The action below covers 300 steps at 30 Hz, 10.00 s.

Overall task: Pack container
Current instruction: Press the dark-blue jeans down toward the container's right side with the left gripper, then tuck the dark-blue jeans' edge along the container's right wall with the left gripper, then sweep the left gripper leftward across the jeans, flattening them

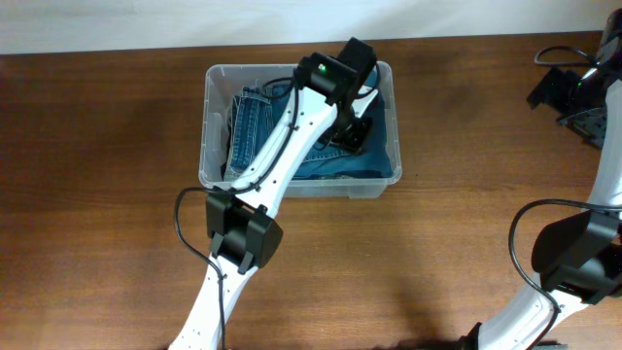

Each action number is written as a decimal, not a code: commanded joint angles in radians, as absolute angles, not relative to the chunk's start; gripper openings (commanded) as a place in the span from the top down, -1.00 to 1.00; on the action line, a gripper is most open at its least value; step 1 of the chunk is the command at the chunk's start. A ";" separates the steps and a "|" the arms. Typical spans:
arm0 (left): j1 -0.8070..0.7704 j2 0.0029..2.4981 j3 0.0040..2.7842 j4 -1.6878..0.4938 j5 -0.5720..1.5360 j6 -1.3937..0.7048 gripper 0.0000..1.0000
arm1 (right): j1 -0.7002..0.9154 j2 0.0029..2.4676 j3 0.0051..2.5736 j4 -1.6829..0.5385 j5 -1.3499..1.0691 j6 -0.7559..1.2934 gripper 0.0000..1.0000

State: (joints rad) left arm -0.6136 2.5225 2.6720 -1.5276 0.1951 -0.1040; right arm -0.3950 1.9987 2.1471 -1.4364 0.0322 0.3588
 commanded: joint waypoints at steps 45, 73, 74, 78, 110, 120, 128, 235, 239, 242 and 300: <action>-0.620 2.492 2.322 -1.243 0.062 -0.118 0.89 | -0.394 2.003 2.141 -1.436 0.031 0.361 -0.97; -0.619 2.442 2.474 -1.256 0.114 -0.107 0.77 | -0.394 2.003 2.141 -1.436 0.031 0.361 -0.97; -0.619 2.442 2.463 -1.269 0.097 -0.107 0.71 | -0.394 2.003 2.141 -1.436 0.031 0.361 -0.97; -0.619 2.442 2.424 -1.319 0.088 -0.107 0.57 | -0.394 2.003 2.141 -1.436 0.031 0.361 -0.97; -0.619 2.442 2.424 -1.538 0.180 -0.072 0.55 | -0.394 2.003 2.141 -1.436 0.031 0.360 -0.97; -0.619 2.421 2.505 -1.402 0.172 -0.051 0.03 | -0.394 2.003 2.141 -1.436 0.031 0.361 -0.97; -0.619 2.414 2.655 -1.312 0.120 -0.056 -0.05 | -0.394 2.003 2.141 -1.436 0.031 0.361 -0.97; -0.517 2.348 2.519 -1.172 -0.140 -0.052 0.92 | -0.394 2.003 2.141 -1.436 0.031 0.361 -0.97; -0.443 2.354 2.517 -1.409 -0.139 -0.124 0.92 | -0.394 2.003 2.141 -1.436 0.031 0.360 -0.97; -0.377 2.354 2.517 -1.563 -0.128 -0.153 0.92 | -0.394 2.003 2.141 -1.436 0.031 0.361 -0.97; -0.311 2.120 2.198 -1.097 -0.199 -0.148 -0.36 | -0.394 2.003 2.141 -1.436 0.031 0.361 -0.98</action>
State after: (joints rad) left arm -0.3145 2.2692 2.1666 -1.0809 -0.1982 -0.1505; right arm -0.3950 2.0003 2.1464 -1.4364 0.0322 0.3595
